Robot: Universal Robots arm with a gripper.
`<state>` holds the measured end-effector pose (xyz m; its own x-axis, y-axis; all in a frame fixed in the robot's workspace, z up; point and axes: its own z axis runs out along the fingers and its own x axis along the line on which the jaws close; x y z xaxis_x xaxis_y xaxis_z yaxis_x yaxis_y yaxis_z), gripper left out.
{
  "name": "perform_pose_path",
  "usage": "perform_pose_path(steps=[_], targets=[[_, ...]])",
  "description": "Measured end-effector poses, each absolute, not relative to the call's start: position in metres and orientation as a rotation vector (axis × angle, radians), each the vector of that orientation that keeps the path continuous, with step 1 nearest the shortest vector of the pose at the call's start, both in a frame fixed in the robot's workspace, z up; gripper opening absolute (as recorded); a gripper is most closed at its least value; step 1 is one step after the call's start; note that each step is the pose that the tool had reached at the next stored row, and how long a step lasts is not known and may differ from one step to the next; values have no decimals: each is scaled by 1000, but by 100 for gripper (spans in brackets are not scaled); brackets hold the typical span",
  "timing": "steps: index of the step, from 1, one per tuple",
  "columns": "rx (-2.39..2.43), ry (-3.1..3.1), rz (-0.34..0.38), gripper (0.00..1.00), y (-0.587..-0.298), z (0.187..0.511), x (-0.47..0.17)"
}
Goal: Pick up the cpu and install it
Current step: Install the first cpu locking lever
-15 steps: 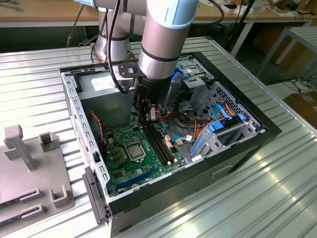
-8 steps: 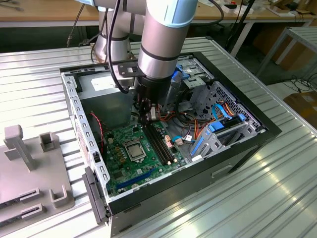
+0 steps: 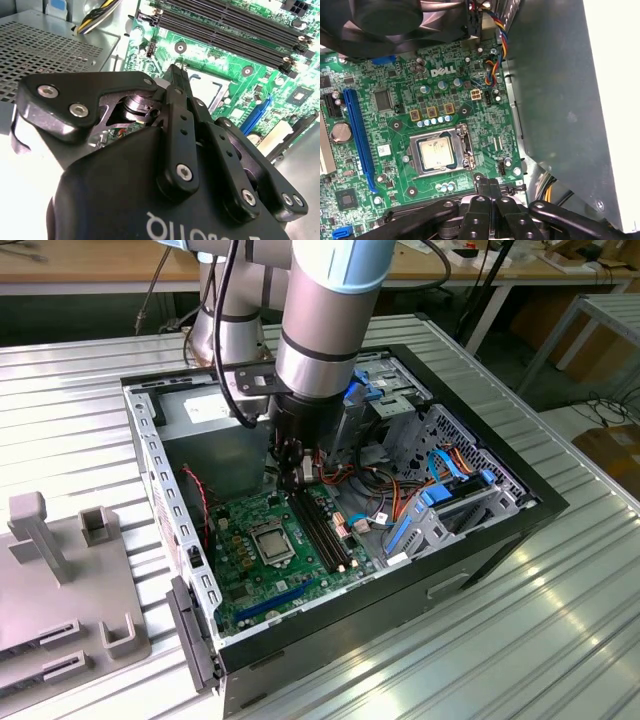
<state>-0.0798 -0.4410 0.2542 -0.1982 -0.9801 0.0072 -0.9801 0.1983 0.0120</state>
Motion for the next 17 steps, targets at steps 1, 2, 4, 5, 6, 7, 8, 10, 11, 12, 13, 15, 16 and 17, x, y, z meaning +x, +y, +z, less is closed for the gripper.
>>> perform_pose_path(steps=[1, 2, 4, 5, 6, 7, 8, 10, 11, 12, 13, 15, 16, 17], targets=[[1983, -2419, -7, 11, -441, 254, -80], [1986, -2417, -7, 11, -441, 254, -80], [1992, -2411, -6, 11, -442, 254, -80], [1997, -2407, -6, 11, -443, 254, -80], [2000, -2404, -6, 11, -443, 254, -80], [2004, -2402, -6, 11, -444, 254, -80], [2006, -2400, -6, 11, -445, 254, -80], [2011, -2395, -5, 11, -447, 254, -80], [2013, -2394, -5, 11, -447, 254, -80], [2014, -2393, -5, 11, -448, 254, -80], [2015, -2392, -5, 11, -449, 254, -80], [2016, -2391, -5, 11, -451, 254, -80], [2017, -2390, -5, 11, -452, 254, -80], [2018, -2389, -5, 11, -454, 254, -80]])
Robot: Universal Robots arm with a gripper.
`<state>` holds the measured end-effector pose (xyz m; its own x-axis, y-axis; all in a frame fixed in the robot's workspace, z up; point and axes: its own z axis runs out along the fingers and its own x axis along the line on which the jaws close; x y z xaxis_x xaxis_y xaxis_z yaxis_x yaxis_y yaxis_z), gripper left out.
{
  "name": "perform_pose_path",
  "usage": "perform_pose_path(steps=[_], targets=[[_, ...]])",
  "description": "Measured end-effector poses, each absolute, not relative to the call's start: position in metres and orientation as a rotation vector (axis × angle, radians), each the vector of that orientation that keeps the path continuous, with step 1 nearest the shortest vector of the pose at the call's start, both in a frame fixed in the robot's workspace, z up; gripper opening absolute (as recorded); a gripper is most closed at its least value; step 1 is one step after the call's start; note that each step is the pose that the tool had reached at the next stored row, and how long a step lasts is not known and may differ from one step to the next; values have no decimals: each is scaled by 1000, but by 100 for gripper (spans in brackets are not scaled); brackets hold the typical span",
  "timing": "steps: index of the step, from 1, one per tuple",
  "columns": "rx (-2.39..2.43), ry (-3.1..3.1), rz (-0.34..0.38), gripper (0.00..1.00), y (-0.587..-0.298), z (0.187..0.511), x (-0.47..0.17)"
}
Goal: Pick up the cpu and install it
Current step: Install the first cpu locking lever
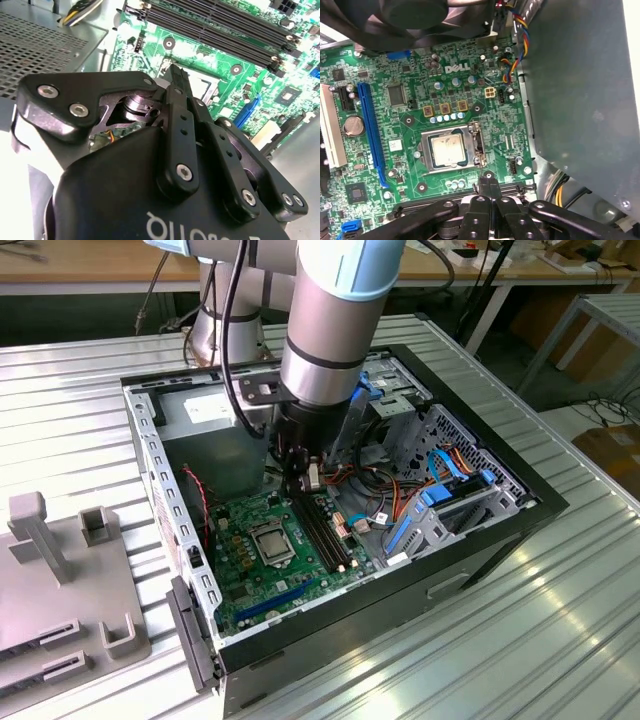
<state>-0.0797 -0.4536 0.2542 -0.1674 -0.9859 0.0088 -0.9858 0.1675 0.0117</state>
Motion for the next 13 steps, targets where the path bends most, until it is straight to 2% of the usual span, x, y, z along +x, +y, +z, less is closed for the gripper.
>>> perform_pose_path(steps=[13], targets=[[2023, -2372, 12, 11, -463, 254, -80]])
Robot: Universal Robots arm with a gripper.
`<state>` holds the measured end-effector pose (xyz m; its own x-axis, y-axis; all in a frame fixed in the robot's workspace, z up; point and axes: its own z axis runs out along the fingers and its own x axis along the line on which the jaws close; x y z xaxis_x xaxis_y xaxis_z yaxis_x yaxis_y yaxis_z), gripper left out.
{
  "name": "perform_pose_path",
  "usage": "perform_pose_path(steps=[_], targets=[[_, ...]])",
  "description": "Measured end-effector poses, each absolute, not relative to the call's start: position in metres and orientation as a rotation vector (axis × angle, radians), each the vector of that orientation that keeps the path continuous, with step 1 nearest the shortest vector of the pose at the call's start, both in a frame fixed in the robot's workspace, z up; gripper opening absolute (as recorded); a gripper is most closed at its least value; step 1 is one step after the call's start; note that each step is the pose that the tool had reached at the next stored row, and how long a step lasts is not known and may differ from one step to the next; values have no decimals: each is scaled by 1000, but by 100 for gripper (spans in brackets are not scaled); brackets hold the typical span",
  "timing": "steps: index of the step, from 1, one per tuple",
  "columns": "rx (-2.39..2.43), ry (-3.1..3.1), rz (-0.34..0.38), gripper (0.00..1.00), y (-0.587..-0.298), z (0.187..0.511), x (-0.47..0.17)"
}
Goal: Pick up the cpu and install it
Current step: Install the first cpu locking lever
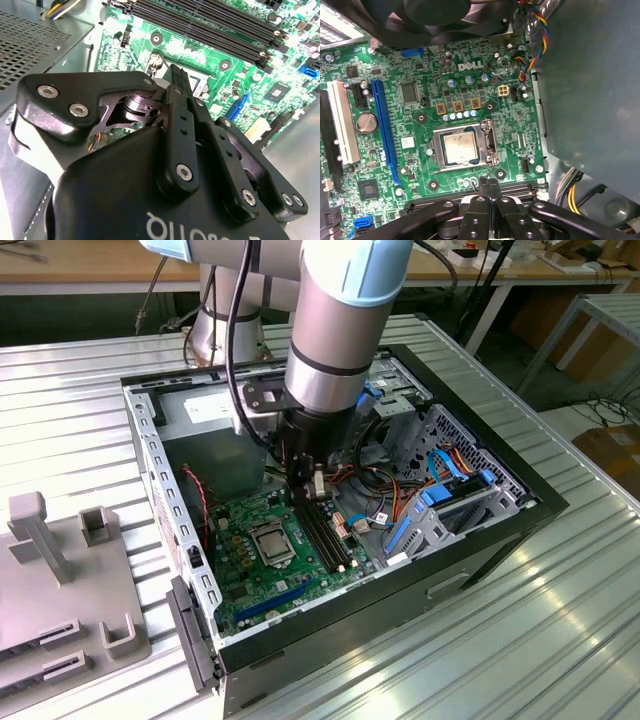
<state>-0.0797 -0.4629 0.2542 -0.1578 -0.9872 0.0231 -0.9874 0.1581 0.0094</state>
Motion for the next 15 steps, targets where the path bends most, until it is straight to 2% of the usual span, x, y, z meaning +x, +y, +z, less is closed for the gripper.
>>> perform_pose_path(steps=[15], targets=[[2025, -2357, 32, 11, -466, 247, -80]])
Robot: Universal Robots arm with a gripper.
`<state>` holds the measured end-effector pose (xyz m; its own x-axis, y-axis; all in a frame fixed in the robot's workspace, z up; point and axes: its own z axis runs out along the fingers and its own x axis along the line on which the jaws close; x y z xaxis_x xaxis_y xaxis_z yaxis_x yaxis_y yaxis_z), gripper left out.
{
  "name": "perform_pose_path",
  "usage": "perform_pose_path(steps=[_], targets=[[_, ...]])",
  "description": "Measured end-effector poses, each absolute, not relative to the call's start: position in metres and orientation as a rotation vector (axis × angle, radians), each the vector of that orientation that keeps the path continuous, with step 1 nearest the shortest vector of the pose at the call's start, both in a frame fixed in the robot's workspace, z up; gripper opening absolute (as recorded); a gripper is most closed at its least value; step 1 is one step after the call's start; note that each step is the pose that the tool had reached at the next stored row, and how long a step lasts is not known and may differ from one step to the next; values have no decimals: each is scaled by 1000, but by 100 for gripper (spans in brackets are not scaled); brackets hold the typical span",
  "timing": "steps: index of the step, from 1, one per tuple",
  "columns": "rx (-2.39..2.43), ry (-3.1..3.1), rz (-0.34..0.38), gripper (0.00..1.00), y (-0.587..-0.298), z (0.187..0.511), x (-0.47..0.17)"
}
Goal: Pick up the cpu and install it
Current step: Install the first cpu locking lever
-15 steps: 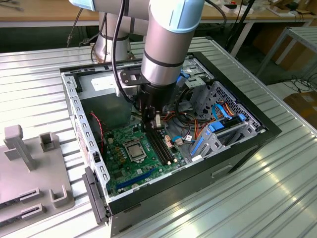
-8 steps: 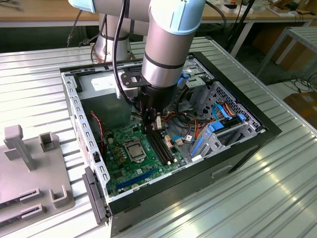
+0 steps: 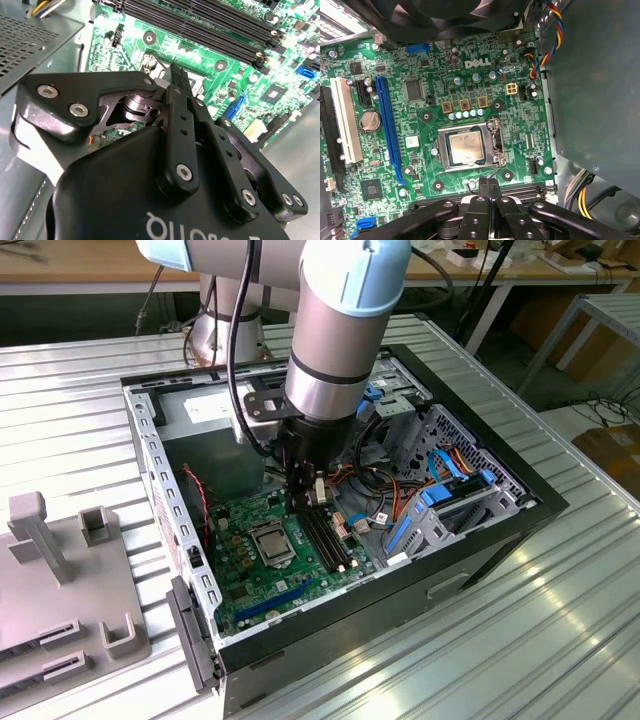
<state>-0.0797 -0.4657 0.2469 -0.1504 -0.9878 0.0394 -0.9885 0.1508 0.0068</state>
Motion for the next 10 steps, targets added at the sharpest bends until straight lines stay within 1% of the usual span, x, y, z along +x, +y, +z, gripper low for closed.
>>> perform_pose_path(steps=[10], targets=[[2020, -2337, 63, 11, -470, 247, -80]])
